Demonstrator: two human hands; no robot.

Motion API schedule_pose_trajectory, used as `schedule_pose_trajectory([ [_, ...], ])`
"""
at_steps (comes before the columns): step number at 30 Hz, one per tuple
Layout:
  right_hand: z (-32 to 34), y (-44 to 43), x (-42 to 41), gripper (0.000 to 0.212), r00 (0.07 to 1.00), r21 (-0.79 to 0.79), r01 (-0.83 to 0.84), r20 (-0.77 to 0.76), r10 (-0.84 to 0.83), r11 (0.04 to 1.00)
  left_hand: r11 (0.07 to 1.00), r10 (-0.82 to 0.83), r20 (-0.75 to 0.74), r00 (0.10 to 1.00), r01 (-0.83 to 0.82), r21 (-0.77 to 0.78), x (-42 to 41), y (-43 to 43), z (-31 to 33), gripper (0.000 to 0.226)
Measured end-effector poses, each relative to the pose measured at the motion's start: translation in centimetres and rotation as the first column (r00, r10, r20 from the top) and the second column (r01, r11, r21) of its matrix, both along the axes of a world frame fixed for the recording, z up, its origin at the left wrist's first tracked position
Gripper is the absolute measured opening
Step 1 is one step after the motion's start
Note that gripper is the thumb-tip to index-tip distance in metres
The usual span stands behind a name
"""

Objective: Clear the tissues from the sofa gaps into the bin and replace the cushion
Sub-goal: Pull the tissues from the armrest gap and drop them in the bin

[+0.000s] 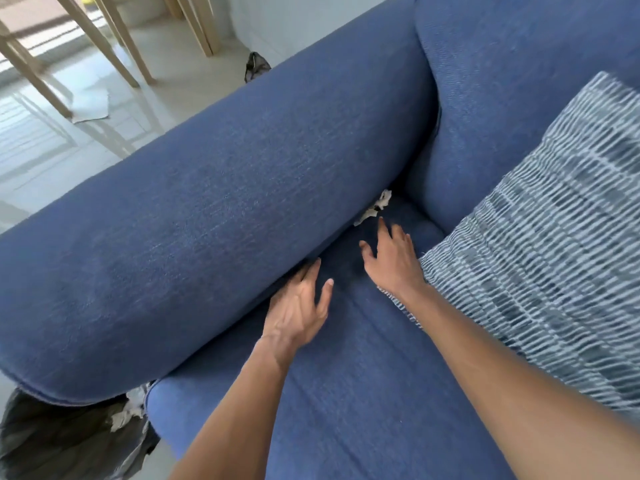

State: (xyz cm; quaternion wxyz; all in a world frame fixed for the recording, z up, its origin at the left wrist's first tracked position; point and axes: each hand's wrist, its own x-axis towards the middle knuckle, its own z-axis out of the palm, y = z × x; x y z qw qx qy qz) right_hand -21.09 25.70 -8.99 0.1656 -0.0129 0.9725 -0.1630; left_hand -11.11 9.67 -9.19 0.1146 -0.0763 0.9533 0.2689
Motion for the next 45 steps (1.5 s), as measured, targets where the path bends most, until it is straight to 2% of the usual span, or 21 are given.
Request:
schedule_pose_trajectory([
  [5, -1.1, 1.1, -5.4, 0.043, 0.995, 0.015, 0.095, -0.004, -0.095, 0.995, 0.998, -0.034, 0.059, 0.998, 0.031, 0.057, -4.5, 2.3, -2.7, 0.055],
  [9, -2.3, 1.9, -7.8, 0.036, 0.996, 0.033, 0.081, -0.045, -0.08, 0.996, 0.997, 0.029, 0.084, 0.996, -0.035, 0.073, -7.6, 3.8, -4.4, 0.047],
  [12, -3.4, 2.2, -9.1, 0.035, 0.995, 0.056, 0.079, -0.072, -0.074, 0.995, 0.997, 0.071, 0.043, 0.997, -0.072, 0.033, -8.9, 5.0, -5.1, 0.042],
  [15, -4.3, 1.9, -9.9, 0.036, 0.984, 0.06, 0.154, -0.1, -0.148, 0.986, 0.991, 0.127, -0.014, 0.992, -0.127, -0.031, -9.4, 5.8, -5.5, 0.036],
  [20, -5.2, 1.5, -9.9, 0.022, 0.936, -0.025, 0.26, -0.241, -0.258, 0.965, 0.994, 0.038, -0.113, 0.993, -0.049, -0.101, -10.2, 5.1, -5.5, 0.027],
  [22, -5.0, 1.9, -9.8, 0.017, 0.93, -0.07, 0.26, -0.249, -0.269, 0.963, 0.997, 0.044, -0.113, 0.993, -0.051, -0.059, -10.4, 5.1, -5.5, 0.022],
  [23, -4.8, 2.1, -9.7, 0.016, 0.932, -0.094, 0.255, -0.241, -0.271, 0.962, 0.995, 0.103, -0.095, 0.99, -0.102, 0.015, -10.5, 5.2, -5.6, 0.017],
  [25, -4.6, 2.4, -9.5, 0.017, 0.934, -0.153, 0.25, -0.221, -0.279, 0.956, 0.972, 0.209, -0.027, 0.977, -0.205, 0.119, -10.9, 5.5, -6.0, 0.008],
  [26, -4.5, 2.6, -9.4, 0.017, 0.935, -0.184, 0.249, -0.212, -0.285, 0.951, 0.971, 0.212, -0.022, 0.977, -0.209, 0.116, -11.2, 5.7, -6.0, 0.009],
  [32, -4.0, 3.5, -8.8, 0.018, 0.922, -0.305, 0.255, -0.209, -0.326, 0.917, 0.999, 0.029, -0.048, 0.998, -0.03, -0.031, -12.0, 6.1, -5.8, 0.019],
  [35, -3.8, 3.6, -8.3, 0.02, 0.911, -0.365, 0.258, -0.214, -0.351, 0.894, 0.989, 0.137, -0.083, 0.987, -0.141, -0.043, -11.9, 6.1, -6.9, 0.006],
  [36, -3.7, 3.6, -8.2, 0.022, 0.907, -0.379, 0.261, -0.218, -0.359, 0.888, 0.983, 0.177, -0.098, 0.979, -0.18, -0.029, -11.9, 6.2, -7.0, 0.012],
  [38, -3.5, 3.7, -7.8, 0.024, 0.898, -0.393, 0.269, -0.229, -0.377, 0.879, 0.987, 0.158, -0.107, 0.982, -0.161, -0.022, -11.6, 6.5, -7.0, 0.02],
  [41, -3.1, 3.3, -7.5, 0.027, 0.885, -0.411, 0.278, -0.242, -0.398, 0.868, 0.988, 0.151, -0.074, 0.986, -0.15, 0.026, -11.2, 6.3, -6.6, 0.02],
  [43, -2.7, 2.9, -7.3, 0.033, 0.891, -0.375, 0.268, -0.254, -0.376, 0.887, 0.989, 0.144, -0.052, 0.988, -0.142, 0.041, -11.0, 6.2, -6.3, 0.021],
  [45, -2.5, 2.6, -7.2, 0.033, 0.909, -0.307, 0.246, -0.256, -0.328, 0.92, 0.997, 0.076, -0.044, 0.996, -0.076, -0.005, -10.7, 6.2, -5.7, 0.026],
])
